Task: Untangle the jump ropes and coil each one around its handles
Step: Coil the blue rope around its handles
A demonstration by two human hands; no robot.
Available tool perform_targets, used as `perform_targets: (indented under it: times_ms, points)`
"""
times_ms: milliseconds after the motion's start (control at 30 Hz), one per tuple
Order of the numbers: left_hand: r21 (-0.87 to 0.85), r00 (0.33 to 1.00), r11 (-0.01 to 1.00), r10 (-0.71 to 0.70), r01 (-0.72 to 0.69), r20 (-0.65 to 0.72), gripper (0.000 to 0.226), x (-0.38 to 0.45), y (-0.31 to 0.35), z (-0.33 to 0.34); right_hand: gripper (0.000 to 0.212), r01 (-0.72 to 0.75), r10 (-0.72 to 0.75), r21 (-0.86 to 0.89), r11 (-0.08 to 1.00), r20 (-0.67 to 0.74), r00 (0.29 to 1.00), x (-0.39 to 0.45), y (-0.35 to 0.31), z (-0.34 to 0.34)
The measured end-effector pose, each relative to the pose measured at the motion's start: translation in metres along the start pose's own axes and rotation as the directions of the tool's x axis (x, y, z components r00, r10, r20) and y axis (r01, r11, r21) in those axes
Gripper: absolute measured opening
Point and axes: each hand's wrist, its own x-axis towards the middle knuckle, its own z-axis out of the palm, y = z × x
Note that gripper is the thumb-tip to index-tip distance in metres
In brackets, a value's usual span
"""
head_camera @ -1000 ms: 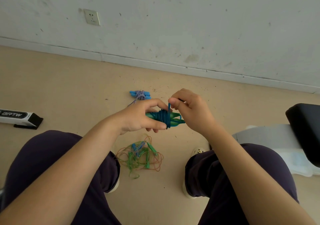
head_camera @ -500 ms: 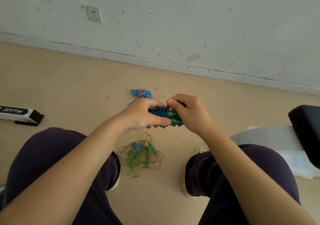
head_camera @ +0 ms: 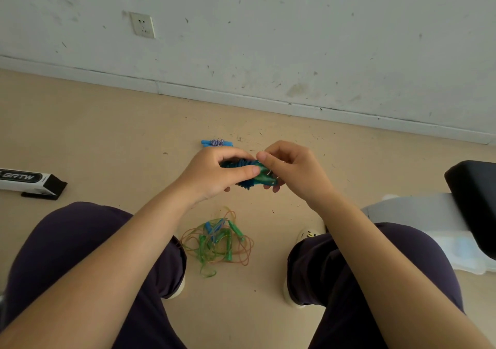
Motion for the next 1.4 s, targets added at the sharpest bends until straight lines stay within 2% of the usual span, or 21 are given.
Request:
perform_targets:
  times_ms: [167,267,367,467,633,733,867,1000,1100,1200,1300,1400]
  points:
    - [-0.066,0.998,0.998,-0.002,-0.002,-0.064,0.011,0.004,0.0,-0.005,0.015,-0.045,0.043,0.106,0.993,0.024,0.999,-0.001,0.0,-0.007]
    - [-0.003,1.0,1.0,-0.002,0.001,-0.024,0.01,0.003,-0.001,-0.005,0.02,-0.051,0.052,0.148,0.988,-0.005,0.999,-0.002,-0.002,-0.009]
    - [0.045,1.0,0.999,-0.003,0.004,-0.012,0.01,0.002,-0.001,-0.004,0.017,-0.037,0.042,0.13,0.991,-0.035,0.999,-0.002,-0.002,-0.01]
    - [0.053,0.998,0.999,-0.004,0.007,-0.06,0.008,0.002,-0.001,-0.006,0.014,-0.021,0.026,0.066,0.998,-0.071,0.997,0.0,-0.001,-0.013]
    - [0.074,0.988,0.997,-0.003,0.015,-0.152,0.006,0.003,-0.002,-0.005,0.013,-0.091,0.091,-0.079,0.993,-0.004,0.996,-0.001,0.002,-0.012]
    - [0.102,0.986,0.995,0.01,0.007,-0.165,0.005,0.002,-0.002,-0.004,0.009,-0.126,0.13,-0.141,0.982,0.017,0.991,-0.002,0.002,-0.009]
    - [0.176,0.986,0.984,0.043,-0.015,-0.16,0.006,0.003,-0.004,-0.002,0.003,-0.098,0.099,-0.346,0.933,-0.016,0.995,-0.001,0.001,-0.011]
    - [0.248,0.986,0.969,0.065,-0.025,-0.155,0.01,0.005,-0.009,-0.002,0.007,-0.114,0.115,-0.357,0.927,-0.02,0.993,0.0,0.003,-0.012]
    - [0.292,0.987,0.956,0.068,-0.023,-0.146,0.016,0.006,-0.011,-0.002,0.007,-0.139,0.142,-0.274,0.952,-0.008,0.99,0.0,0.004,-0.012]
    - [0.286,0.989,0.958,0.049,-0.008,-0.137,0.02,0.007,-0.011,-0.002,0.006,-0.182,0.183,-0.09,0.979,0.007,0.983,-0.001,0.003,-0.014]
    - [0.274,0.992,0.962,0.043,-0.009,-0.118,0.023,0.007,-0.011,-0.001,0.005,-0.23,0.224,0.132,0.964,0.056,0.973,-0.002,0.0,-0.014]
    - [0.265,0.995,0.964,0.047,-0.021,-0.093,0.024,0.005,-0.01,0.0,0.006,-0.262,0.25,0.22,0.94,0.081,0.965,-0.002,-0.002,-0.014]
